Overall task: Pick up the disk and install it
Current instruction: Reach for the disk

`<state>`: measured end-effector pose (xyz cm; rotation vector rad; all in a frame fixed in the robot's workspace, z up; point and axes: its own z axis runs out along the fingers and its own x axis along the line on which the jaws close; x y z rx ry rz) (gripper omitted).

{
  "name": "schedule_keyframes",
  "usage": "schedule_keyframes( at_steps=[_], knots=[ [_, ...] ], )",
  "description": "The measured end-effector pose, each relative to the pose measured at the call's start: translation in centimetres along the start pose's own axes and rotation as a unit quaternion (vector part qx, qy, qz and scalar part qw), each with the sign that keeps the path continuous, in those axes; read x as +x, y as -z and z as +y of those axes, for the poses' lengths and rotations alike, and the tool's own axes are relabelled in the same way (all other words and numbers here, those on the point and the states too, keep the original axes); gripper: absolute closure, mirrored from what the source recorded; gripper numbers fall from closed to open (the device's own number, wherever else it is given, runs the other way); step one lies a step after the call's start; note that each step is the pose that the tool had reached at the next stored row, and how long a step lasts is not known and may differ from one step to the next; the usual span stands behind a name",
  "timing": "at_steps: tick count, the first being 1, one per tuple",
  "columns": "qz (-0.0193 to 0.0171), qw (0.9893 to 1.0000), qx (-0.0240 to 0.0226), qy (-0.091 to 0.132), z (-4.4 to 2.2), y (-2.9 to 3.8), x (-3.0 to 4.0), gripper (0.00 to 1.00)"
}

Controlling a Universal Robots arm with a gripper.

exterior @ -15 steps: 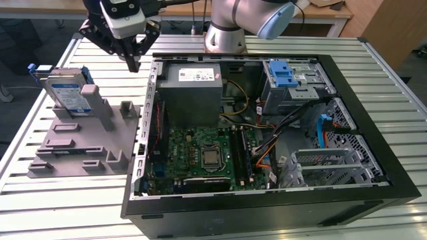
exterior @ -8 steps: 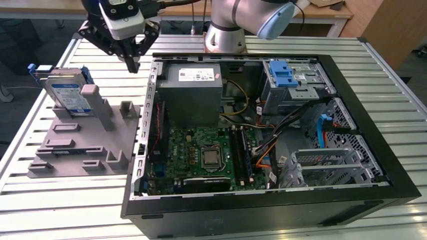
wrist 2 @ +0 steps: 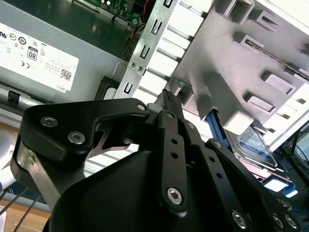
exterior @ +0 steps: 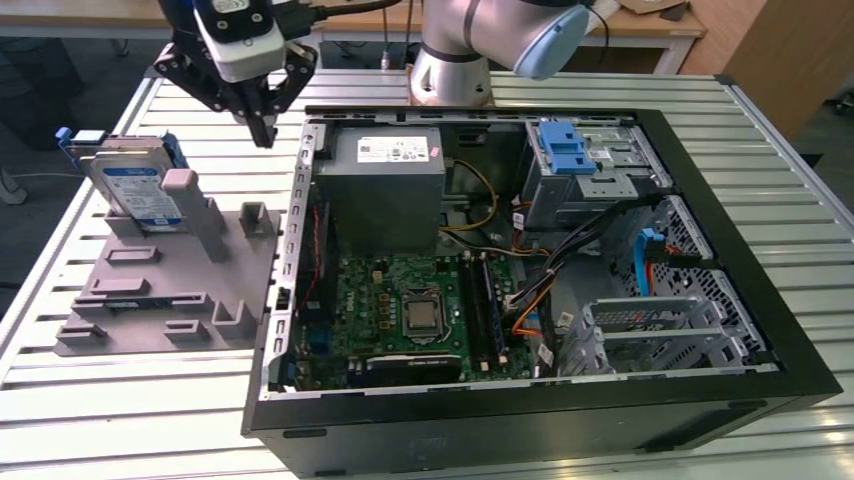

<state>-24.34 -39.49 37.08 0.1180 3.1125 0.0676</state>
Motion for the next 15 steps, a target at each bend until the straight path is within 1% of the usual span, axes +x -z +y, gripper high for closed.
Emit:
schedule_keyframes(
  at_steps=[15],
  knots=[
    [0.0001, 1.0, 0.0, 0.0, -0.04, -0.33, 0.39, 0.89]
  ],
)
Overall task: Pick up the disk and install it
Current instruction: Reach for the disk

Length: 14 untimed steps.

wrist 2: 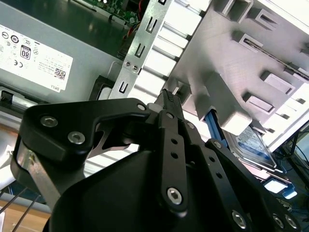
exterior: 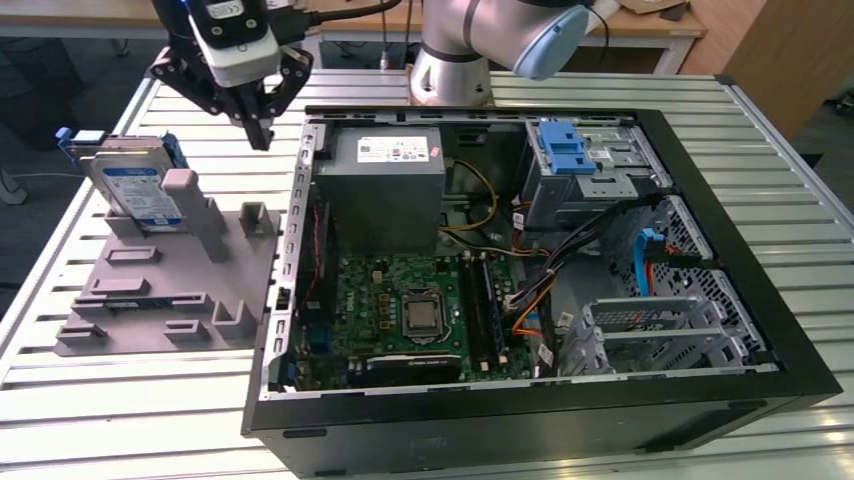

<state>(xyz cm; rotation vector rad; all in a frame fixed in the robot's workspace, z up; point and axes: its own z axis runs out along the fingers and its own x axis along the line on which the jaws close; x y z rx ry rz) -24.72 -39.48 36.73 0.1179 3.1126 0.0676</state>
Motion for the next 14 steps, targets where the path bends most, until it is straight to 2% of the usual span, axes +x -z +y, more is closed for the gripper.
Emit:
schedule_keyframes(
  at_steps=[14],
  knots=[
    [0.0001, 1.0, 0.0001, 0.0, -0.02, -0.25, 0.1, 0.89]
  ],
)
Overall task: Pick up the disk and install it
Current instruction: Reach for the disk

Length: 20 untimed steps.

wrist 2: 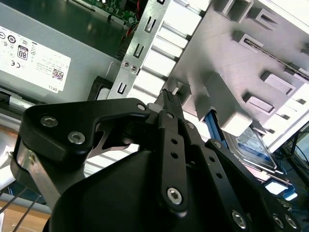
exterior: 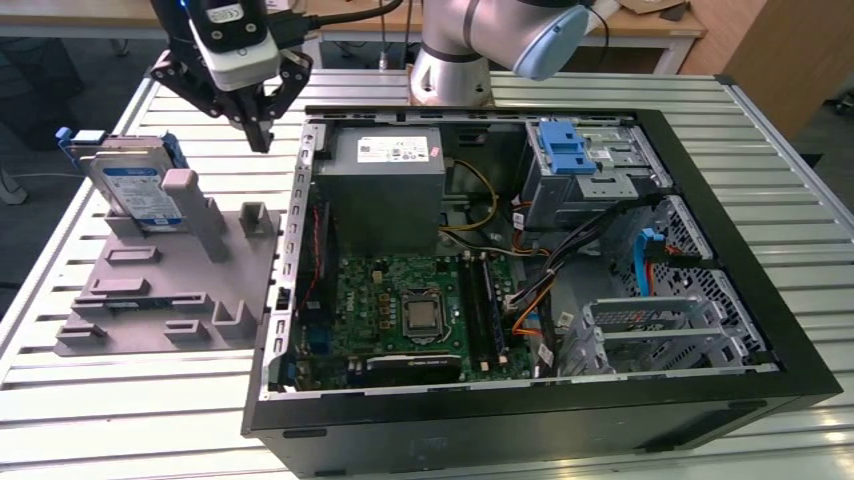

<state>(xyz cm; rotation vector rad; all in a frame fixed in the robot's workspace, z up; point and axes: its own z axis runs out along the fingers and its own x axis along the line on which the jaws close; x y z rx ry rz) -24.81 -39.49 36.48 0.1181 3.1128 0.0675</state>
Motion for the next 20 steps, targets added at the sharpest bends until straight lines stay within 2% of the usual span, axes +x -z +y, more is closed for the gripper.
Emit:
schedule_keyframes(
  at_steps=[20],
  knots=[
    [-0.0001, 1.0, -0.0001, 0.0, -0.04, -0.13, 0.55, 0.89]
  ],
)
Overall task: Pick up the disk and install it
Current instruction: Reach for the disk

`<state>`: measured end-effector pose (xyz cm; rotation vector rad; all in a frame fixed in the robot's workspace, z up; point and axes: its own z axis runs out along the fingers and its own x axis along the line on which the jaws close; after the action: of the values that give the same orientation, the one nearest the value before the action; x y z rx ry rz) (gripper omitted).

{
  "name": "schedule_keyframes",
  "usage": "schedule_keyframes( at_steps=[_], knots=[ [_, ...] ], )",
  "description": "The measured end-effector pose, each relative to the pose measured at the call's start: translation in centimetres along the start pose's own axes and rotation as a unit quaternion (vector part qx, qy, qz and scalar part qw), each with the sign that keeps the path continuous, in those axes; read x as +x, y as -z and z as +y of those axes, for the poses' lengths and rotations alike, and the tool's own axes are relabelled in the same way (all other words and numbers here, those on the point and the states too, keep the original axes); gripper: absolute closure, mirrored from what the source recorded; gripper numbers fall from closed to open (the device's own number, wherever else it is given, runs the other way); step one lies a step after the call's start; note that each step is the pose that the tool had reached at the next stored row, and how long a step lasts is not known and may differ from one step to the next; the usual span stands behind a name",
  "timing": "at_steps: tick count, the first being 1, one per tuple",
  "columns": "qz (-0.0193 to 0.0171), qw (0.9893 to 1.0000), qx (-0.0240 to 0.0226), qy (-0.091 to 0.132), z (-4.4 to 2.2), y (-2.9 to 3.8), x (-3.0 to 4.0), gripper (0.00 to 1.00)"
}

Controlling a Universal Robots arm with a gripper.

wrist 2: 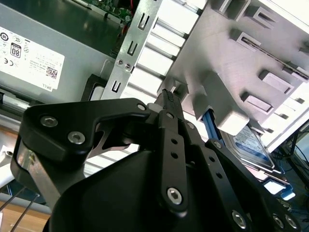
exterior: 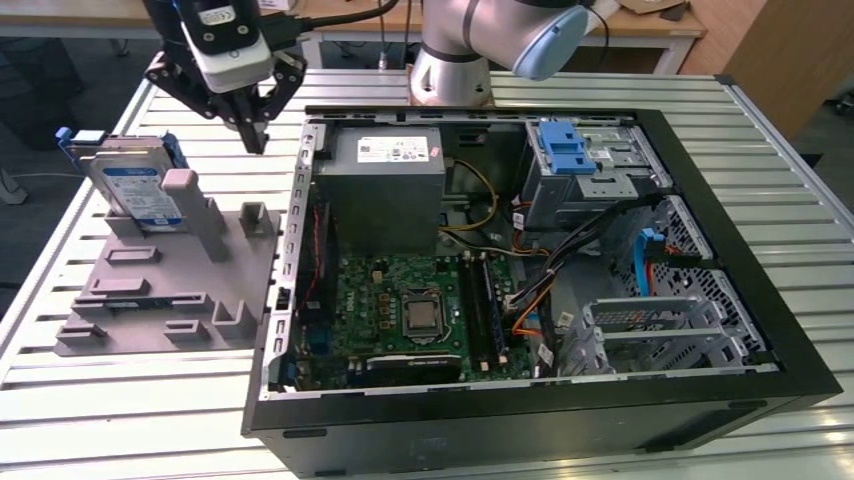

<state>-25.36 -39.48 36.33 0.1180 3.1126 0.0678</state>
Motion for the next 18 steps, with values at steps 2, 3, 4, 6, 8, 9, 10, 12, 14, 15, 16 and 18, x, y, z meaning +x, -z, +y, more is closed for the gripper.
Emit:
schedule_keyframes(
  at_steps=[2, 3, 4, 6, 8, 9, 10, 12, 14, 15, 16, 18],
  knots=[
    [0.0001, 1.0, 0.0001, 0.0, -0.01, 0.01, 0.07, 0.89],
    [0.0001, 1.0, 0.0001, 0.0, -0.01, 0.01, 0.08, 0.89],
    [0.0001, 1.0, 0.0, 0.0, -0.01, 0.01, 0.09, 0.89],
    [0.0001, 1.0, 0.0, 0.0, -0.01, 0.0, 0.1, 0.89],
    [0.0001, 1.0, 0.0001, 0.0, -0.01, 0.0, 0.1, 0.89],
    [0.0001, 1.0, 0.0, 0.0, -0.01, 0.01, 0.1, 0.89],
    [0.0001, 1.0, 0.0001, 0.0, -0.01, 0.01, 0.1, 0.89],
    [0.0001, 1.0, 0.0001, 0.0, -0.01, 0.01, 0.14, 0.89],
    [0.0, 1.0, 0.0, 0.0, -0.02, 0.01, 0.25, 0.89],
    [0.0001, 1.0, 0.0, 0.0, -0.02, 0.01, 0.32, 0.89],
    [0.0, 1.0, 0.0001, 0.0, -0.03, 0.01, 0.43, 0.89],
    [0.0001, 1.0, 0.0001, 0.0, -0.05, 0.02, 0.62, 0.89]
  ],
)
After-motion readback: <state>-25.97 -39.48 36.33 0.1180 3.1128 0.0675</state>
